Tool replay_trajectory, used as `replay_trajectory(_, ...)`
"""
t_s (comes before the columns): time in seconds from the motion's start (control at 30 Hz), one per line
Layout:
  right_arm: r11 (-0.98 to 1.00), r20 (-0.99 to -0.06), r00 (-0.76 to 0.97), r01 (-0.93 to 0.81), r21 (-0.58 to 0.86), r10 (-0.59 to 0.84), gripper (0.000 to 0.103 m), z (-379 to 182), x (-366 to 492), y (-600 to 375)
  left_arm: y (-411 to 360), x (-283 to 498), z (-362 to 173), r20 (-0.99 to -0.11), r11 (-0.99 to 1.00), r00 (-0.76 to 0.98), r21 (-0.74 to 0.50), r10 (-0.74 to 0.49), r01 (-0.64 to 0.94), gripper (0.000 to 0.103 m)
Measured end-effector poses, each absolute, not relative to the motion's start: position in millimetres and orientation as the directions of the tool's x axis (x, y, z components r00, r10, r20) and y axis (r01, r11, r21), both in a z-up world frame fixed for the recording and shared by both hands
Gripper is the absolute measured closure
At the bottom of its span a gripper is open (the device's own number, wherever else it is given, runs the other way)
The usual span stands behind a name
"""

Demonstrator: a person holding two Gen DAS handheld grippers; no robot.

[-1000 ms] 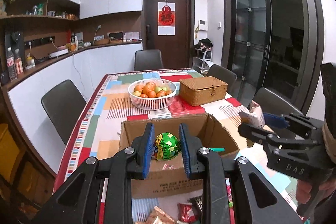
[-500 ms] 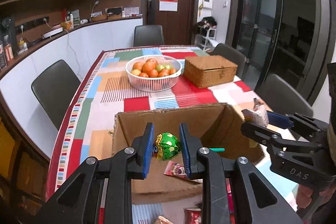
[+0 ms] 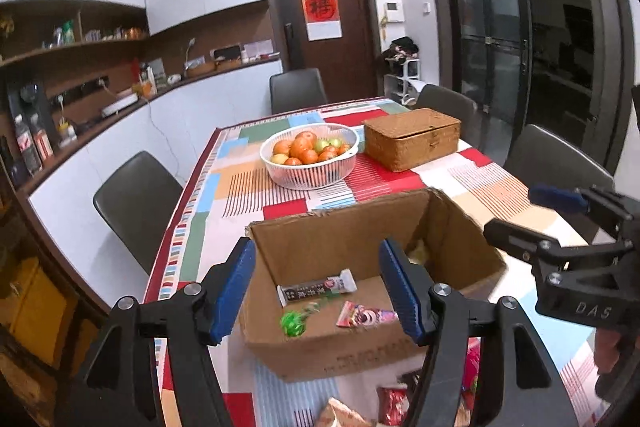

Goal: Organize snacks
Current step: 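Carry the lollipop and DENMAS bag into the box and open both tools, then move both open tools back toward the remaining snacks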

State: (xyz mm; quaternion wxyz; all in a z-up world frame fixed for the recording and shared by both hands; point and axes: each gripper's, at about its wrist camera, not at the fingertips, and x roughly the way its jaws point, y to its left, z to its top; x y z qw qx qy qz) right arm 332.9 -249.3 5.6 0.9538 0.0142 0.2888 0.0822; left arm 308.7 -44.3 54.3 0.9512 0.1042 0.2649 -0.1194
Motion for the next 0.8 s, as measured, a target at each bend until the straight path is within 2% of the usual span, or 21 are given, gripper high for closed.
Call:
replay_trajectory(0.17, 0.988, -0.508, 0.848, -0.152, 0.034, 0.148, 0.029, 13, 296, -252, -49, 278, 54, -0.522, 0.938, 0.829, 0.139, -0.202, 0.316, 0.036)
replay_trajectory(0.37, 0.988, -0.506, 0.850, -0.151, 0.025, 0.143, 0.029, 10, 268, -257, -54, 249, 46, -0.525, 0.931, 0.825, 0.150, -0.210, 0.333, 0.035)
replay_trajectory(0.8, 0.985, -0.626, 0.768, -0.173, 0.003, 0.137, 0.029, -37, 239, -255, -48, 214, -3, -0.612, 0.939, 0.768, 0.118, -0.188, 0.324, 0.034)
